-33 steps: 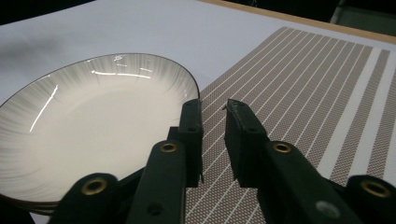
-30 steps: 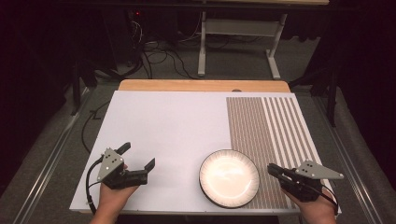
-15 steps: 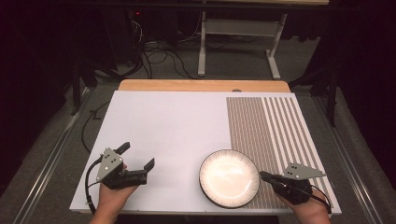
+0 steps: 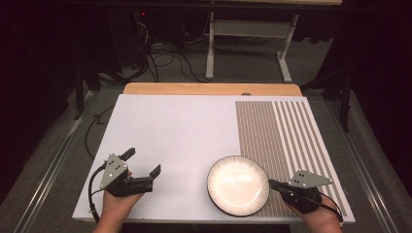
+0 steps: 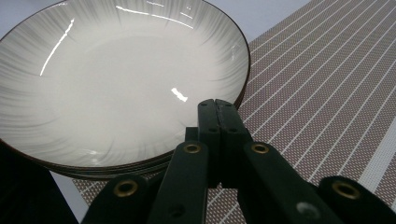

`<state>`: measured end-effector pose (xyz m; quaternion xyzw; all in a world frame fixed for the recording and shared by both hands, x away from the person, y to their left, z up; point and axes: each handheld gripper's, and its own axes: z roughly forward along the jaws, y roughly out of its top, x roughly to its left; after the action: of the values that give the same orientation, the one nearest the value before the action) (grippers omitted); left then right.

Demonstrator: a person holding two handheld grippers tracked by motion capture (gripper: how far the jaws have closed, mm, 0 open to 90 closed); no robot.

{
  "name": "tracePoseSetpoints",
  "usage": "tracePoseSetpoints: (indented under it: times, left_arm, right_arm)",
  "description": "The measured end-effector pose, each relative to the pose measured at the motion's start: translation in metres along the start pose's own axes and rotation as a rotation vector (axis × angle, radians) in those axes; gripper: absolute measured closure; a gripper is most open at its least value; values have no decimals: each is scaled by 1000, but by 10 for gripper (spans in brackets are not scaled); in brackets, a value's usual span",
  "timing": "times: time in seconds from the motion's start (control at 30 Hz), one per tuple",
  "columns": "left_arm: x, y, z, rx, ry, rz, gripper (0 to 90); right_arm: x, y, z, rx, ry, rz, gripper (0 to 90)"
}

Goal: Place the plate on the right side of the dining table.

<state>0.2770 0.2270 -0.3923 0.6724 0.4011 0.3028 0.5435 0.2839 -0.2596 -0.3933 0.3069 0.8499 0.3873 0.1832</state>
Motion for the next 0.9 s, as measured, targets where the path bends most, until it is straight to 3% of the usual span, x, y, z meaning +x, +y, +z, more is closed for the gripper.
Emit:
tracePoseSetpoints:
  times: [0.9]
  left_arm:
    - [1,0,0,2,0,-1,3]
  right_arm:
    - [1,3,1,8,-10,-13,900]
